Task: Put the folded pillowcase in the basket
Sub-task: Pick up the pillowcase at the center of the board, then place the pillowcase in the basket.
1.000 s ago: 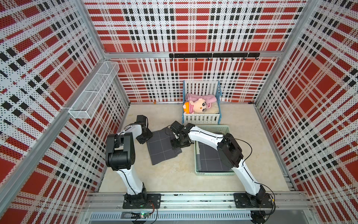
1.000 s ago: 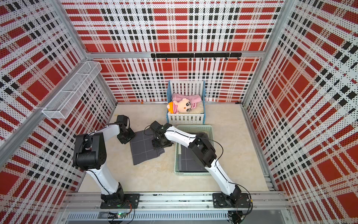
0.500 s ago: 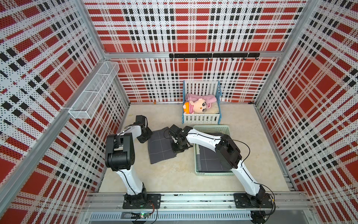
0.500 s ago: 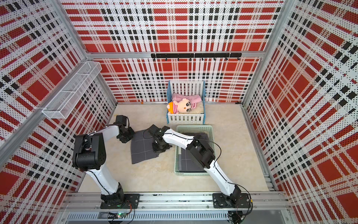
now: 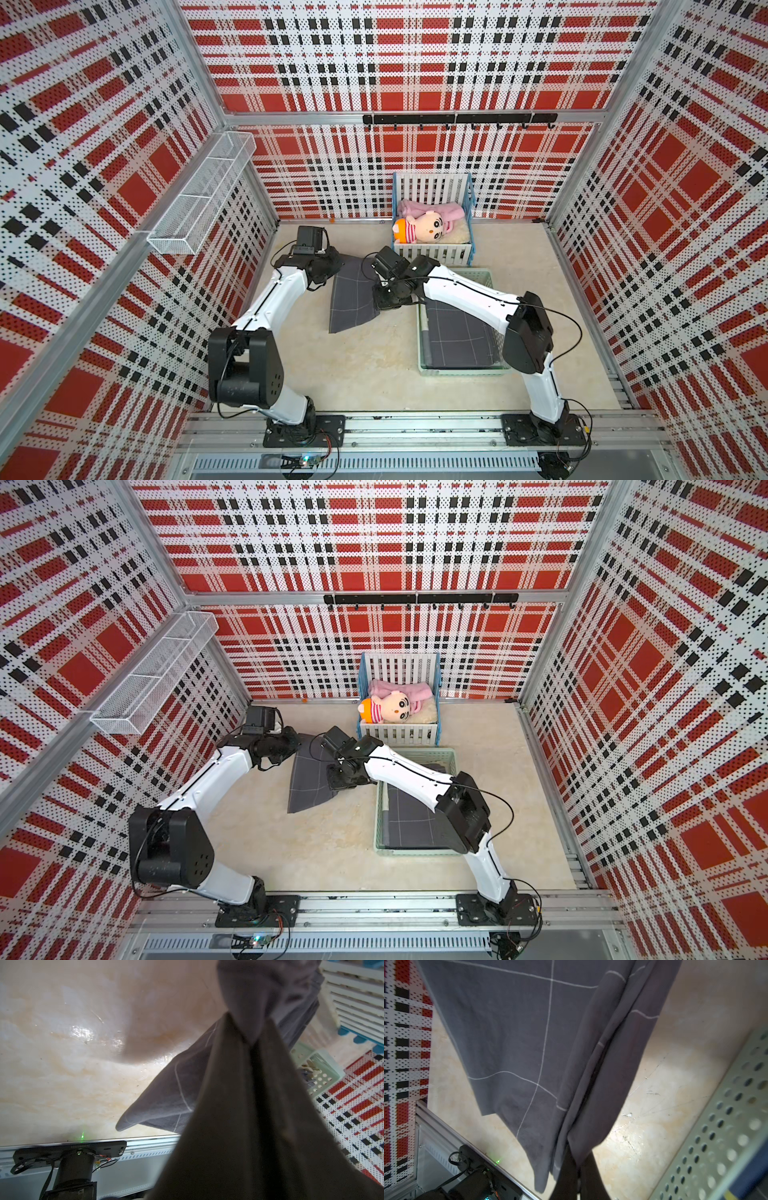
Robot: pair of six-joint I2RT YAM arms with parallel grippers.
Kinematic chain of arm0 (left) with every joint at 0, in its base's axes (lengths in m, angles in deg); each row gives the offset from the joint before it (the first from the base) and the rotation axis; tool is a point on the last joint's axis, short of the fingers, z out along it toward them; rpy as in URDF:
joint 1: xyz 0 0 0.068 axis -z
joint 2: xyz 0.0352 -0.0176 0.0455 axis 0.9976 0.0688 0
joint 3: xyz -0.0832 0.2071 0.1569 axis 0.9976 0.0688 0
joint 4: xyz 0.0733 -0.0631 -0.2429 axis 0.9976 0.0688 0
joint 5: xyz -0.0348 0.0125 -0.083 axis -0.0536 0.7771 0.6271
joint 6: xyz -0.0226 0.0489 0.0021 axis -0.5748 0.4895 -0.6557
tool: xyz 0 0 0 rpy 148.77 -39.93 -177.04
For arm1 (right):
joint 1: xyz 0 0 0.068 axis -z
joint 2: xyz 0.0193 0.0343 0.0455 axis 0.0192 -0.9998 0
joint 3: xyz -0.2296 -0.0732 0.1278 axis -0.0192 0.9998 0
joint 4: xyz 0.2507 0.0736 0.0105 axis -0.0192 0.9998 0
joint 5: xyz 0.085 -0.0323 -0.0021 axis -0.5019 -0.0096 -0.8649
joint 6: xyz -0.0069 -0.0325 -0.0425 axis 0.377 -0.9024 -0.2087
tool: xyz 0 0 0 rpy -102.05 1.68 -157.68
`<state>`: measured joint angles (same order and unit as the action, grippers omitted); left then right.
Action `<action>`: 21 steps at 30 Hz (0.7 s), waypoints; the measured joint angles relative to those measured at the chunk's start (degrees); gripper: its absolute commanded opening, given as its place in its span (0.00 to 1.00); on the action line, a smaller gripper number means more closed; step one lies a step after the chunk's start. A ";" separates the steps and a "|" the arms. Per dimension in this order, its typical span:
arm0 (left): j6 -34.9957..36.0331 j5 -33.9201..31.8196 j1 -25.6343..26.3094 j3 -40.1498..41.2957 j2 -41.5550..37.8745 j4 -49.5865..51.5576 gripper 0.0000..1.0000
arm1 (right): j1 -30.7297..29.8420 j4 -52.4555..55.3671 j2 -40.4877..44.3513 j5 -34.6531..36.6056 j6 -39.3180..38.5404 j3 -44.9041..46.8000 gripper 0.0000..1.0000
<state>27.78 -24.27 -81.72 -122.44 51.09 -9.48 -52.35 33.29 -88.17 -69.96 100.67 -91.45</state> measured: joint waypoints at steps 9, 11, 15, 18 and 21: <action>-5.97 0.24 12.04 -8.13 -0.28 3.17 0.00 | 2.25 1.77 12.57 3.39 1.57 10.84 0.00; -7.43 0.09 16.35 -9.62 -0.28 3.15 0.00 | 3.50 2.21 17.53 3.45 2.29 15.52 0.00; -10.49 -0.35 23.87 -11.61 -0.07 3.04 0.00 | 6.73 2.51 31.26 4.24 5.03 28.06 0.00; -12.37 -0.52 28.59 -12.94 1.36 2.56 0.00 | 8.83 3.67 40.46 5.14 7.10 36.00 0.00; -13.64 -0.57 32.30 -13.29 3.91 0.87 0.00 | 9.62 5.73 46.01 5.92 8.61 41.09 0.00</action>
<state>14.14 -24.83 -49.41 -135.73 55.00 -8.61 -42.73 39.02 -42.16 -64.04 109.28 -50.36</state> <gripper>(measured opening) 0.051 0.051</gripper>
